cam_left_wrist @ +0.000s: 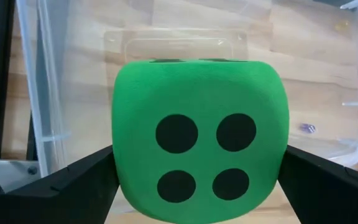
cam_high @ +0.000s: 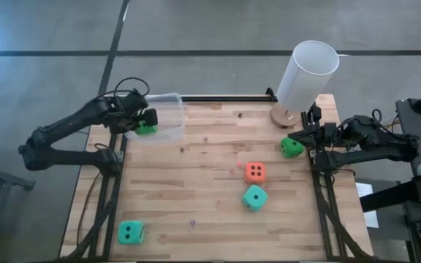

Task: Pick & Place Dice
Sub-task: Put the left green large dice into the transparent bin, then put the left large blue dice into the transparent bin

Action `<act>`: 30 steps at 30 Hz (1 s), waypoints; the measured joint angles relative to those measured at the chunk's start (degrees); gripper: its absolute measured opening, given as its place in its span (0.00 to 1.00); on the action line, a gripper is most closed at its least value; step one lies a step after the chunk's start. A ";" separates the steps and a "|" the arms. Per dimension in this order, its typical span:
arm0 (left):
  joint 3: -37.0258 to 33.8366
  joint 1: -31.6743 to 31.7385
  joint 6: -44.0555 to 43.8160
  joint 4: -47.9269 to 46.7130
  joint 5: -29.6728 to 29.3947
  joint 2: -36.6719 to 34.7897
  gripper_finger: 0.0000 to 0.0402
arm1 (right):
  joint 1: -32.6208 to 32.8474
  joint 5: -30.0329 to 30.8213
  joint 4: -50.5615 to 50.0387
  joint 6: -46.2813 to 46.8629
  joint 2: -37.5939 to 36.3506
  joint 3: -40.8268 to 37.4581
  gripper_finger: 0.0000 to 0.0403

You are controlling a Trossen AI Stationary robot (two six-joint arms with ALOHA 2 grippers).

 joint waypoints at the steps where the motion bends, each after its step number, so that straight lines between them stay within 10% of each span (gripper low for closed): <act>1: 0.23 0.00 -0.02 -0.27 0.00 0.00 0.99 | 0.00 0.00 -0.01 0.00 0.00 0.00 0.02; 8: 2.62 0.02 0.00 -2.65 -2.24 -0.02 0.97 | 0.00 0.00 -0.01 0.00 0.00 0.00 0.02; 20: 3.40 0.04 0.26 -1.17 -26.49 0.48 0.99 | -0.02 0.00 -0.01 0.00 0.00 0.00 0.02; 30: 0.29 0.04 1.98 3.88 -29.99 0.48 0.96 | -0.04 0.02 -0.01 0.01 0.00 0.00 0.02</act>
